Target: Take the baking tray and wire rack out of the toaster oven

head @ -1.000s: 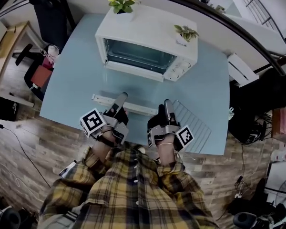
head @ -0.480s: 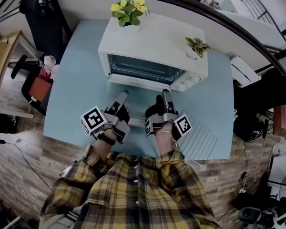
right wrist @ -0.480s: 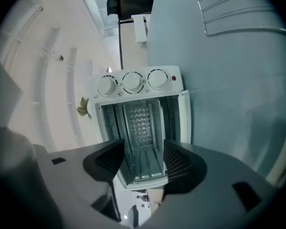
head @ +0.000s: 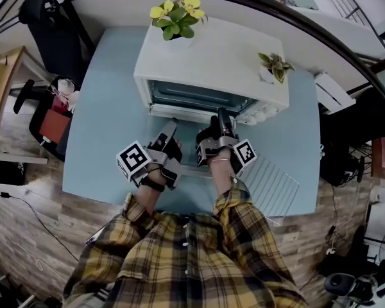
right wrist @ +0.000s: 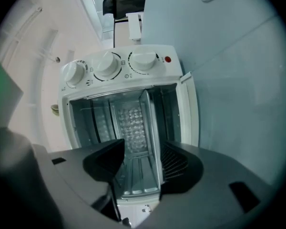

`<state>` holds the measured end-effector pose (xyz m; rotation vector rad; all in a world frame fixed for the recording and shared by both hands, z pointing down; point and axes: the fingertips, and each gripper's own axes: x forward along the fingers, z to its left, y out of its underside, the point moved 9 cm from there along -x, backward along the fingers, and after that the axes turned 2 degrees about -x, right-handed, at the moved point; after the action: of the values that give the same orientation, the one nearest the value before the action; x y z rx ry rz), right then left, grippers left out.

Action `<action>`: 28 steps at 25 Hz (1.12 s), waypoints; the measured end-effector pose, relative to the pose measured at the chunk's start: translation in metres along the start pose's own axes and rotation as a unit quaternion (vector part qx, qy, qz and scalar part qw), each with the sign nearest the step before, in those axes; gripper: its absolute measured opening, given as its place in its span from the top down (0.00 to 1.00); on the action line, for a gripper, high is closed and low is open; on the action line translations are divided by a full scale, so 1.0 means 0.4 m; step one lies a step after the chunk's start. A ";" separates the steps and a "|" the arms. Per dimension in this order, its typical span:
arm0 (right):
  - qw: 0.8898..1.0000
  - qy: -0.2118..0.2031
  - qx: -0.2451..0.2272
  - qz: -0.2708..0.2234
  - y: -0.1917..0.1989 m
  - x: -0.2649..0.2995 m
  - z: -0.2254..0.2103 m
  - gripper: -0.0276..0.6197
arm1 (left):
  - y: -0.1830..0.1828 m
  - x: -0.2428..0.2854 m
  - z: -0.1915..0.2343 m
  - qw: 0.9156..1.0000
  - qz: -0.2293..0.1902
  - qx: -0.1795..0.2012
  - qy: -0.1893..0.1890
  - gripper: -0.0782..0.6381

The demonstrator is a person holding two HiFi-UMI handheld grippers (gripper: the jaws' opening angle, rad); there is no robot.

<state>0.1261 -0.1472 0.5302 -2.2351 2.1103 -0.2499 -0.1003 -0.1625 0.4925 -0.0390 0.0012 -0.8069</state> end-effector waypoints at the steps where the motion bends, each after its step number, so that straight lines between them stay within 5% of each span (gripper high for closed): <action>1: 1.000 -0.002 0.005 -0.001 -0.001 0.013 -0.007 0.59 | -0.006 0.004 0.003 1.000 -0.002 0.000 0.001 0.63; 18: 0.999 -0.012 -0.029 -0.040 -0.024 0.114 -0.061 0.74 | -0.039 -0.026 0.031 0.999 -0.002 0.007 -0.036 0.67; 21: 0.998 0.007 -0.045 -0.041 -0.022 0.115 -0.063 0.87 | -0.039 -0.032 0.032 0.999 -0.003 0.008 -0.042 0.68; 28: 0.996 0.022 -0.073 -0.036 -0.017 0.088 -0.055 0.89 | -0.040 -0.037 0.042 0.999 -0.003 0.011 -0.051 0.68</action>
<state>0.1311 -0.1801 0.5557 -2.4107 2.1389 -0.1531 -0.1218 -0.1624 0.5095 -0.0589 -0.1042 -0.8096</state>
